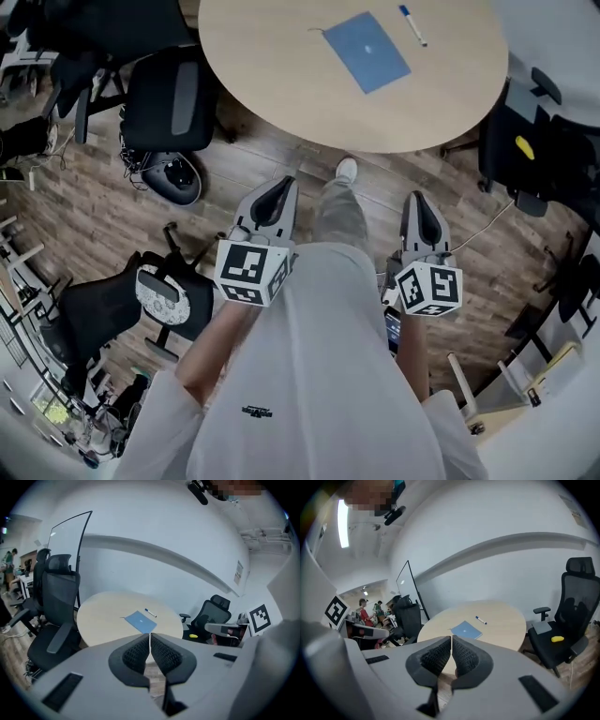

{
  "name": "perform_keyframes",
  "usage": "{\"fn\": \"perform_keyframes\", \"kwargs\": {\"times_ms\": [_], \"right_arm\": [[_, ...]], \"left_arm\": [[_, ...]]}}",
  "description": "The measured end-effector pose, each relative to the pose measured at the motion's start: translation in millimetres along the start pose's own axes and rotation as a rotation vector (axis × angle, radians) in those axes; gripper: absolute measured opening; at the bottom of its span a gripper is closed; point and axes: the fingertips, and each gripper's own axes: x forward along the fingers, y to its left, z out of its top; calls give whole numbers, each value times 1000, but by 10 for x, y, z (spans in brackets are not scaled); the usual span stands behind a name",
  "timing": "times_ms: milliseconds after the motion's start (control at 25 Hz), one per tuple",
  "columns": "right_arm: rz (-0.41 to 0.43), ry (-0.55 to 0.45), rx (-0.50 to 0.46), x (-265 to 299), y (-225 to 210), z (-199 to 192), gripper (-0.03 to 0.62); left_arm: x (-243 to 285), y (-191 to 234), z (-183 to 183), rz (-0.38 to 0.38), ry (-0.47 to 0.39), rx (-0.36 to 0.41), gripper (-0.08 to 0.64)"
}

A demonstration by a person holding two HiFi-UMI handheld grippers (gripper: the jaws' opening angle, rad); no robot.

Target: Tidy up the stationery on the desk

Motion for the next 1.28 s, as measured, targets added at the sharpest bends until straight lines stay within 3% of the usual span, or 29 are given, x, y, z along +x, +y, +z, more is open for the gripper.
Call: {"fn": "perform_keyframes", "kwargs": {"times_ms": [320, 600, 720, 840, 1160, 1280], "right_arm": [[63, -5, -13, 607, -683, 544, 35], [144, 40, -54, 1038, -482, 557, 35], [183, 33, -105, 1212, -299, 621, 35], [160, 47, -162, 1351, -202, 651, 35], [127, 85, -165, 1671, -138, 662, 37], [129, 105, -178, 1848, -179, 637, 37]], "left_arm": [[681, -232, 452, 48, -7, -8, 26], [714, 100, 536, 105, -2, -59, 25], [785, 188, 622, 83, -4, -43, 25], [867, 206, 693, 40, 11, -56, 26], [1193, 284, 861, -30, 38, -13, 26], [1384, 294, 848, -65, 70, -57, 26]]}}
